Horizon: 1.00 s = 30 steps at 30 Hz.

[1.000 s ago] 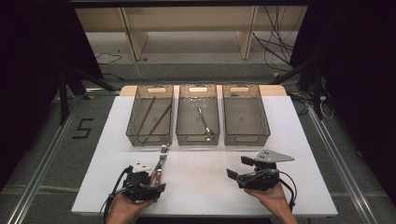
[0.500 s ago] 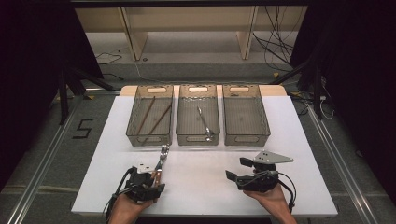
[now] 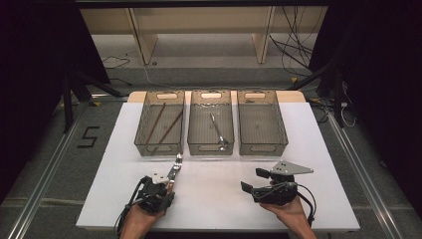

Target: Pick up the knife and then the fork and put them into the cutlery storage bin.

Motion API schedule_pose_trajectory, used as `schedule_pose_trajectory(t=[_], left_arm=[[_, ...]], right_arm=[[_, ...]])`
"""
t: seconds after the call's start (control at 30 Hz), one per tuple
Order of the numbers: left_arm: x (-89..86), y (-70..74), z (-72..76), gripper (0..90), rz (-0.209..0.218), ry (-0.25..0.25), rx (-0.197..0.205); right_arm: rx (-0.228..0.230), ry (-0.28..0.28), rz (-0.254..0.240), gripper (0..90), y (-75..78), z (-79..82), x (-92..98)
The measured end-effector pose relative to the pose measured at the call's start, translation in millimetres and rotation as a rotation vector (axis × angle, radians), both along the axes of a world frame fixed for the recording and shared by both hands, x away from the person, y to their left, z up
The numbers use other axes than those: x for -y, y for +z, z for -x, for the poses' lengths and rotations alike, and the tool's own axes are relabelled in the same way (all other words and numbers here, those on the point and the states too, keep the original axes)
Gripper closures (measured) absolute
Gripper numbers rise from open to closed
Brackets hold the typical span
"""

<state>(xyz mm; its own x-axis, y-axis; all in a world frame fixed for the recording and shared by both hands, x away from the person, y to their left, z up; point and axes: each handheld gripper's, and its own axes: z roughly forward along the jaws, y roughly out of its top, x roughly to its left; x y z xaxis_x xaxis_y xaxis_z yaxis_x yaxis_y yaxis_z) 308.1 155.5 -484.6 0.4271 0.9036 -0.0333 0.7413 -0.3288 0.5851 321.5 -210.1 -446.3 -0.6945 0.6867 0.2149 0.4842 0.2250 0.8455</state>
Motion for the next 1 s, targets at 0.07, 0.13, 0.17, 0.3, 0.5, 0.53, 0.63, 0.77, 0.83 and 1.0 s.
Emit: schedule_pose_trajectory(t=[0.07, 0.13, 0.17, 0.3, 0.5, 0.53, 0.63, 0.77, 0.83, 1.0], left_arm=[[-0.4, 0.0, -0.2, 70.6, 0.002, 0.001, -0.001], [-1.0, -0.2, -0.5, 72.3, 0.008, 0.005, 0.002], [-0.9, -0.4, -0.6, 73.3, 0.011, 0.009, 0.005], [-1.9, -0.3, -1.0, 75.4, 0.011, 0.001, 0.009], [-3.6, 3.4, -1.3, 76.0, 0.038, -0.03, 0.017], [-3.1, 4.9, -1.0, 76.1, 0.042, -0.039, 0.02], [-0.9, 10.6, 0.1, 76.1, 0.057, -0.073, 0.018], [1.0, 18.1, -1.3, 76.1, 0.098, -0.112, 0.016], [2.6, 22.9, -3.6, 76.1, 0.112, -0.136, 0.008], [9.1, 36.9, -9.7, 76.1, 0.144, -0.211, 0.013]], right_arm=[[0.001, -0.002, -0.001, 24.2, -0.3, -0.1, 0.0], [0.001, -0.001, 0.0, 24.3, -0.3, 0.0, -0.2], [0.002, -0.003, -0.001, 24.4, -0.3, 0.1, -0.4], [0.004, -0.001, -0.005, 24.4, 0.0, 0.1, -0.7], [0.009, 0.002, -0.016, 24.5, 0.8, 0.3, -0.3], [0.012, 0.004, -0.018, 24.5, 1.1, 0.3, -0.3], [0.017, 0.009, -0.024, 24.5, 2.1, 0.9, -1.5], [0.028, 0.028, -0.02, 24.5, 3.7, 2.6, -4.8], [0.039, 0.037, -0.021, 24.4, 5.6, 3.5, -7.5], [0.107, 0.074, 0.026, 24.1, 10.1, 8.8, -17.4]])
